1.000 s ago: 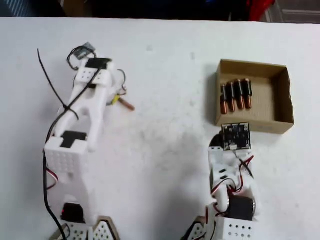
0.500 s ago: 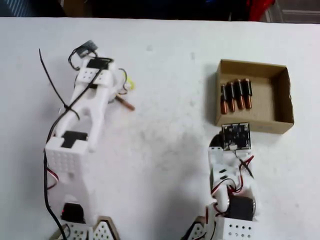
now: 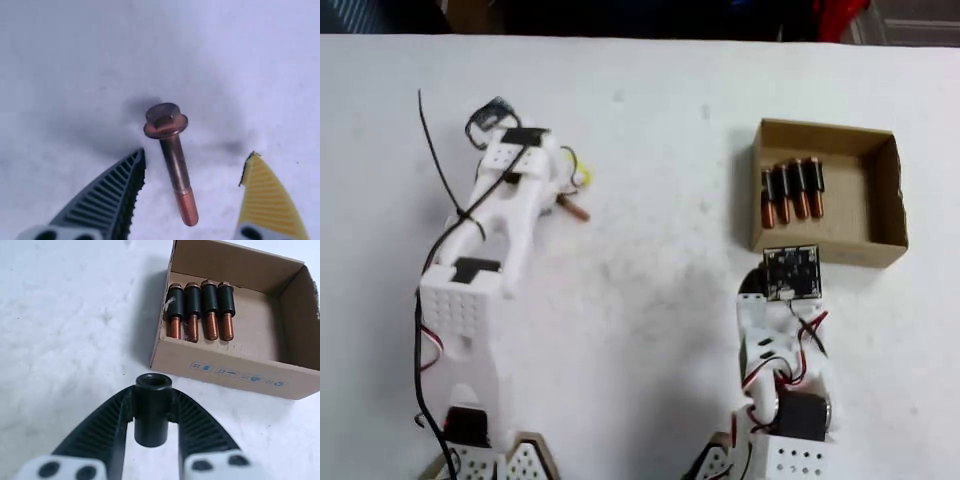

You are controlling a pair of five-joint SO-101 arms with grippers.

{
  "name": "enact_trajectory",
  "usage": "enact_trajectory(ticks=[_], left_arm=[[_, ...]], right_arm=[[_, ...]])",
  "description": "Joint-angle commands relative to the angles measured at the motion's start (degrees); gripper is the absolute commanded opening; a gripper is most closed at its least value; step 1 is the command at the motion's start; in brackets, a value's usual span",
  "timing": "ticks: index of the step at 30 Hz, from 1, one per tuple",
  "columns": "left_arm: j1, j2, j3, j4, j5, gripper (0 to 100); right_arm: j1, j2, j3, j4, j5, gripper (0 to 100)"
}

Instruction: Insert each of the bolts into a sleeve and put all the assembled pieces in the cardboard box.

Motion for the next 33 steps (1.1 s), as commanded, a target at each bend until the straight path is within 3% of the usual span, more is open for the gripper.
enact_trajectory(ticks=[1,9,14,17,22,27,33], left_arm=[[-0.13,0.22,-2.29,-2.9,0.62,32],[-1.8,0.84,-4.4,-2.73,0.62,29],[-1.8,0.84,-4.4,-2.81,0.18,9],[-1.8,1.63,-4.57,-2.81,0.09,2],[-1.89,3.21,-4.84,-2.81,-0.62,8],[-1.89,3.47,-4.84,-2.46,-7.38,17],[-1.8,3.21,-4.84,-1.05,-14.86,16]], right_arm=[[0.31,-0.57,-0.35,-1.71,0.62,1.8],[0.31,-0.57,-0.35,-1.71,0.62,1.8],[0.31,-0.57,-0.35,-1.71,0.62,1.8],[0.31,-0.57,-0.35,-1.71,0.62,1.8],[0.31,-0.57,-0.35,-1.71,0.62,1.8],[0.31,-0.57,-0.35,-1.71,0.62,1.8],[0.31,-0.57,-0.35,-1.71,0.62,1.8]])
